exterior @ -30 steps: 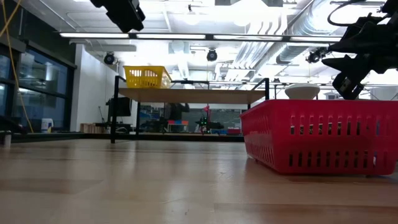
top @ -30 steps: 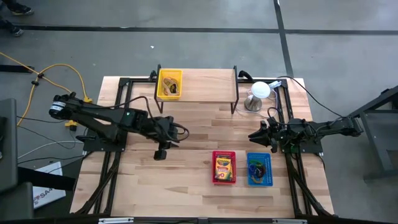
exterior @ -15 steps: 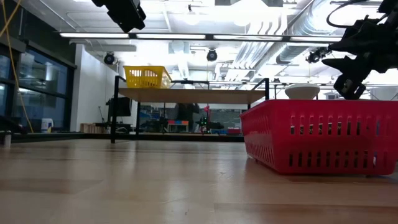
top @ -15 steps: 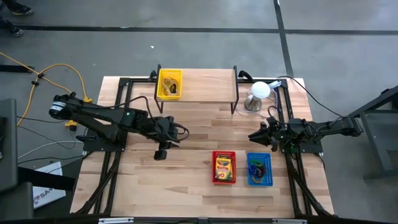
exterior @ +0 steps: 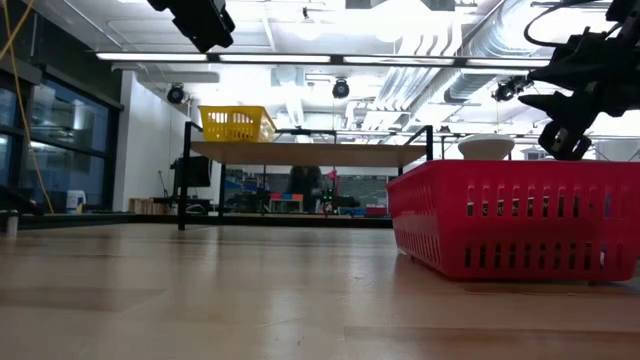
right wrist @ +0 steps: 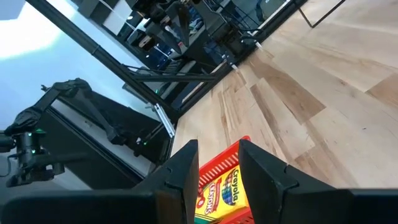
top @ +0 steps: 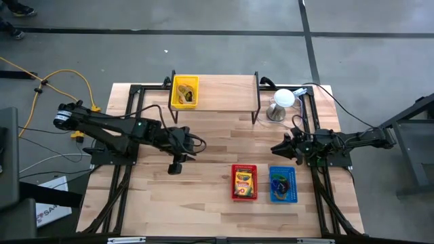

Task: Pick & Place Office Desk Supplies
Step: Put the red bin with the crayon boxes on the shelf

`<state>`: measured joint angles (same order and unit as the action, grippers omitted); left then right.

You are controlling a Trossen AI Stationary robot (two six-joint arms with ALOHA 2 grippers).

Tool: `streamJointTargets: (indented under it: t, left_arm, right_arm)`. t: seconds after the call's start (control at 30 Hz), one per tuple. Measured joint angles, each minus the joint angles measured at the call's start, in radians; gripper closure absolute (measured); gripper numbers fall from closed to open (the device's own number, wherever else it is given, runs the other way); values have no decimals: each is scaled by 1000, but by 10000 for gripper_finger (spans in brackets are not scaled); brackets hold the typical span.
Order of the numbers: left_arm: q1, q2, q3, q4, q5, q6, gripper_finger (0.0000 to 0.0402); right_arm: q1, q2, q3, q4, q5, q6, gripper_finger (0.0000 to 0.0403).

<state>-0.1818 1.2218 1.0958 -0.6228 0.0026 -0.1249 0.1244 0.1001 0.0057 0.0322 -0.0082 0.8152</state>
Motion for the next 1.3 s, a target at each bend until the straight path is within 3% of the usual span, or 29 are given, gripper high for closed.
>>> streamJointTargets:
  t: [0.33,0.53,0.9,1.3]
  left_arm:
    - [0,0,0,0,0,-2,318]
    - [0,0,0,0,0,3,318]
    - [0,0,0,4,0,0,318]
    - [0,0,0,4,0,-4,318]
  right_arm:
    - [0,48,39,26,27,-129,301]
    - [1,269,168,37,35,-215,301]
    - [28,741,449,13,-53,-389,301]
    - [46,1060,747,-240,-24,-557,301]
